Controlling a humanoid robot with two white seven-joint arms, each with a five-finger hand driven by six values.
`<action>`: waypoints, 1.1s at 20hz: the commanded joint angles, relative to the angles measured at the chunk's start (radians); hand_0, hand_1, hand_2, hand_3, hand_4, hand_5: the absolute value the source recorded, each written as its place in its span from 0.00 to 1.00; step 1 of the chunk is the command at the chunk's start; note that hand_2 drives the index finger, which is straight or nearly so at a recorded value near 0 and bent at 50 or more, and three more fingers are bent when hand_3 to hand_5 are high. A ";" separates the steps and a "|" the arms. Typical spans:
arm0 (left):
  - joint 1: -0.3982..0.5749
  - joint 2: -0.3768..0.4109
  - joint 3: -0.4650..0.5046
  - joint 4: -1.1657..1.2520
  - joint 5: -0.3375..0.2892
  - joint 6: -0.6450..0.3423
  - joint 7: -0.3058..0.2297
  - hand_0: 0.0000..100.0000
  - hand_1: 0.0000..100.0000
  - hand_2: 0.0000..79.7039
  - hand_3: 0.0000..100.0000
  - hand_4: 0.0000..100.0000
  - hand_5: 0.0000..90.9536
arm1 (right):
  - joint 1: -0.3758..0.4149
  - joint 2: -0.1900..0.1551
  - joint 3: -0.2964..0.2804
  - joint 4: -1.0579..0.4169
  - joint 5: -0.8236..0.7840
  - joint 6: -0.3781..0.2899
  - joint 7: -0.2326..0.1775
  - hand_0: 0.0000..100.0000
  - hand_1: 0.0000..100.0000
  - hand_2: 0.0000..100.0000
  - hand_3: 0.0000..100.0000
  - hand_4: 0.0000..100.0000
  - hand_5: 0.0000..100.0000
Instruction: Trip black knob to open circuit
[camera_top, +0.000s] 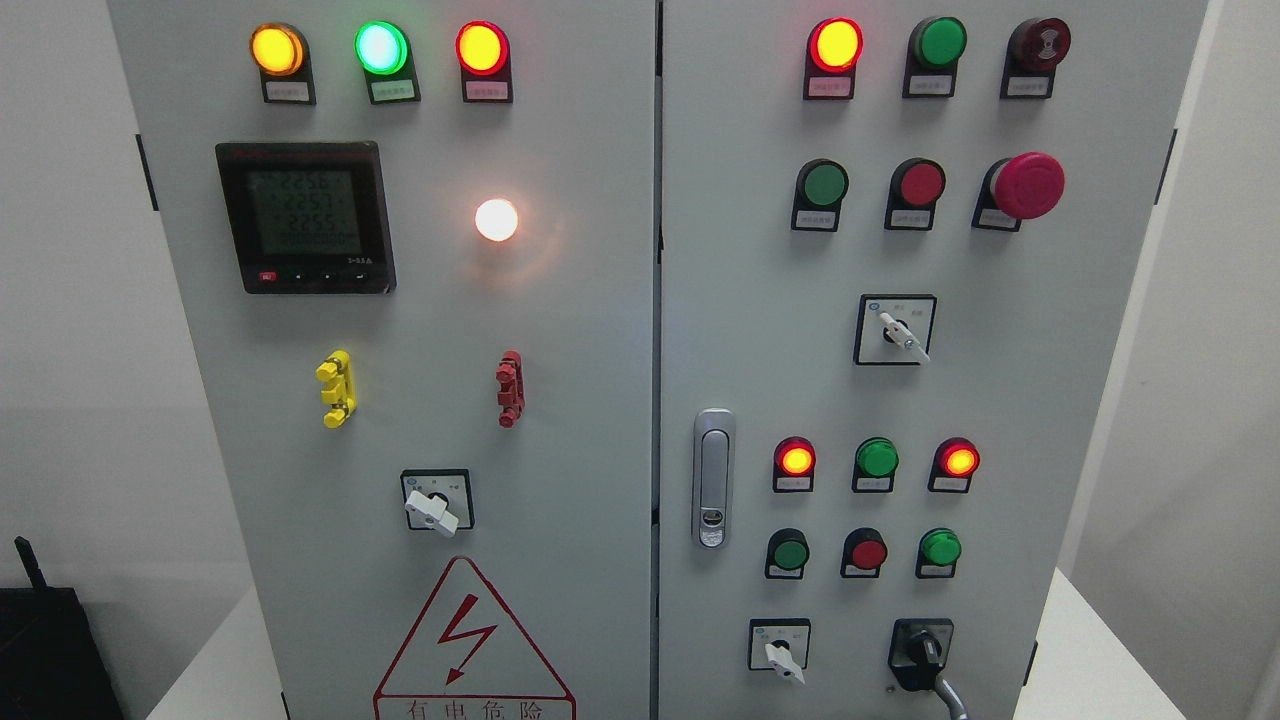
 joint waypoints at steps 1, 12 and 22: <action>0.000 -0.001 0.001 0.001 0.002 0.001 0.000 0.12 0.39 0.00 0.00 0.00 0.00 | -0.014 -0.003 0.002 -0.018 0.002 -0.004 -0.002 0.76 0.90 0.00 1.00 1.00 0.94; -0.002 -0.001 0.001 0.001 0.002 0.001 0.000 0.12 0.39 0.00 0.00 0.00 0.00 | -0.014 -0.002 0.002 -0.023 0.002 -0.005 -0.002 0.76 0.91 0.00 1.00 1.00 0.94; 0.000 -0.001 0.001 0.001 0.002 0.001 0.000 0.12 0.39 0.00 0.00 0.00 0.00 | -0.017 0.000 0.019 -0.026 0.002 -0.005 -0.002 0.76 0.91 0.00 1.00 1.00 0.94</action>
